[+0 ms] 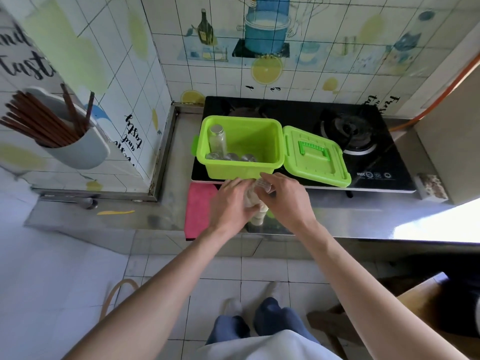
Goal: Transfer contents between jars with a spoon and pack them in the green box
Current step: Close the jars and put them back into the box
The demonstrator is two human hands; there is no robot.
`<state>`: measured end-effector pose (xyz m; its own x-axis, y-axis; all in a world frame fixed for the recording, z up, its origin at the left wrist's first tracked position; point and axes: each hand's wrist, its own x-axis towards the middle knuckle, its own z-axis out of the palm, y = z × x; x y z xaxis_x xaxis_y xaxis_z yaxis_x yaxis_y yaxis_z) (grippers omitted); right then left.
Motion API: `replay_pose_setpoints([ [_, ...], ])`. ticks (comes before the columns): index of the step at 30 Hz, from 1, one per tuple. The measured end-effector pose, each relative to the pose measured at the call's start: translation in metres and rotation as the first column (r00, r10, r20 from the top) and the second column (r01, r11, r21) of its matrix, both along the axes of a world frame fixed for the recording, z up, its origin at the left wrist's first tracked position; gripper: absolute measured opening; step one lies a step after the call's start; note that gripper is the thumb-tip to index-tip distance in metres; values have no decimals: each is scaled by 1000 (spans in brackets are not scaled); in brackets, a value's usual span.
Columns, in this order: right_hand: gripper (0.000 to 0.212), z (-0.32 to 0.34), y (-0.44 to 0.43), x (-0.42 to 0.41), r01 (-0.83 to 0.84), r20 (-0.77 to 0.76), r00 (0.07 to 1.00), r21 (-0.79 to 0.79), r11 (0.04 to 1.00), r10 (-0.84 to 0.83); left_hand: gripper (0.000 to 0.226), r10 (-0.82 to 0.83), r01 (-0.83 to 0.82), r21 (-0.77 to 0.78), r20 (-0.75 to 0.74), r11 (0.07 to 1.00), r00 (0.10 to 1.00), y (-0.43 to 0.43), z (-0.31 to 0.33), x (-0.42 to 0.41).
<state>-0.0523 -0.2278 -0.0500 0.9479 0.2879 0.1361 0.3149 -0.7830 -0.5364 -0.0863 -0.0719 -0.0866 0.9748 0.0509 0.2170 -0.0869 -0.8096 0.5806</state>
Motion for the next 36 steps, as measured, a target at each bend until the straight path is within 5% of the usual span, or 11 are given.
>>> replay_pose_setpoints([
  [10, 34, 1, 7, -2, 12, -72, 997, 9, 1000, -12, 74, 9, -9, 3, -49, 1000, 999, 2, 8, -2],
  [19, 34, 8, 4, 10, 85, -302, 953, 375, 923, 35, 76, -2, 6, -93, 41, 996, 999, -4, 8, 1],
  [24, 29, 18, 3, 19, 211, -500, 846, 635, 743, 187, 64, 13, -7, -77, 77, 997, 997, -5, 17, 8],
  [36, 53, 19, -9, 26, 428, -810, 515, 525, 735, 279, 59, -1, 13, -115, 104, 993, 995, -11, 30, 19],
])
